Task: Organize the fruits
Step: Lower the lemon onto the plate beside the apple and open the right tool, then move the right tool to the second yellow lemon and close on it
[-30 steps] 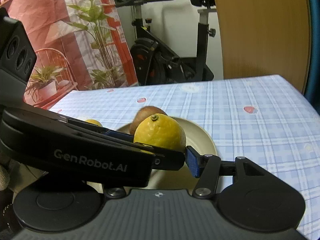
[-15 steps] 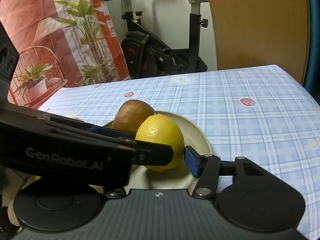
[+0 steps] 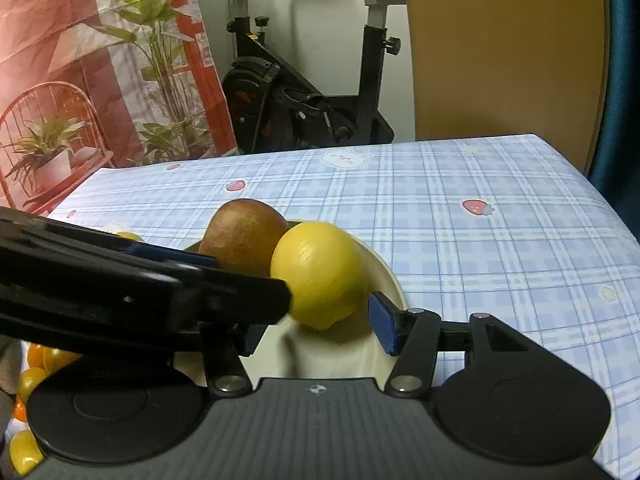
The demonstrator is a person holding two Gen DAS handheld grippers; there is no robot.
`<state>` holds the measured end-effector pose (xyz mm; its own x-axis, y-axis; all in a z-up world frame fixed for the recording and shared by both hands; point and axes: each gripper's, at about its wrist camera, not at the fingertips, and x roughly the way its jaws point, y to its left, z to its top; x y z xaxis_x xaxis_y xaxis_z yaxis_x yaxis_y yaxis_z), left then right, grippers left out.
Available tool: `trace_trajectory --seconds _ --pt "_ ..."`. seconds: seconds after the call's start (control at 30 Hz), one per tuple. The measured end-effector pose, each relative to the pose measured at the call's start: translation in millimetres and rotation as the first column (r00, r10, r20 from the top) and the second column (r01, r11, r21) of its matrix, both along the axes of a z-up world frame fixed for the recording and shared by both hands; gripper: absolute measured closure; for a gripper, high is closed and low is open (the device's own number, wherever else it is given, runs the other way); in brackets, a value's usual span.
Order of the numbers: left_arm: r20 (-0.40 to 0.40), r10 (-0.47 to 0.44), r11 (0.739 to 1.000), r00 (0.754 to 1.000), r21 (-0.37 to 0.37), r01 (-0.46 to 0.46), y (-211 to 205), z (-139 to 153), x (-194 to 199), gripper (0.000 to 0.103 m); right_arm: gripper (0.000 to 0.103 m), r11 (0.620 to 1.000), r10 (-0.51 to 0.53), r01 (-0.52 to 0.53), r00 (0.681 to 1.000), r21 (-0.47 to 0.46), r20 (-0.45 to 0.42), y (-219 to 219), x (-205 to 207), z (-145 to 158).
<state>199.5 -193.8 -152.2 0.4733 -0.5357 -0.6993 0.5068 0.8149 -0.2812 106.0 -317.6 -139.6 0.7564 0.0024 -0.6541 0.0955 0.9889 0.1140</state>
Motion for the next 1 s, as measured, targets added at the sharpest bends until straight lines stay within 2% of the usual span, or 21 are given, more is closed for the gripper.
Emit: trace_trajectory --seconds 0.2,0.5,0.73,1.0 --pt "0.016 0.023 0.999 1.000 -0.023 -0.022 17.5 12.1 -3.2 0.041 0.046 0.999 -0.042 0.042 0.999 -0.024 -0.005 0.7 -0.7 2.2" --pt "0.061 0.062 0.997 0.996 -0.055 -0.058 50.7 37.9 -12.1 0.041 0.046 0.998 -0.039 0.041 0.999 -0.039 0.038 17.8 -9.9 25.8" --pt "0.096 0.133 0.990 0.986 -0.057 -0.128 104.6 56.5 -15.5 0.041 0.046 1.000 -0.003 0.005 0.998 -0.027 0.070 36.7 -15.2 41.7" --pt "0.107 0.242 0.970 0.964 -0.019 -0.242 179.4 65.4 -8.1 0.041 0.046 0.998 0.067 -0.067 0.993 -0.010 0.094 65.9 -7.2 52.8"
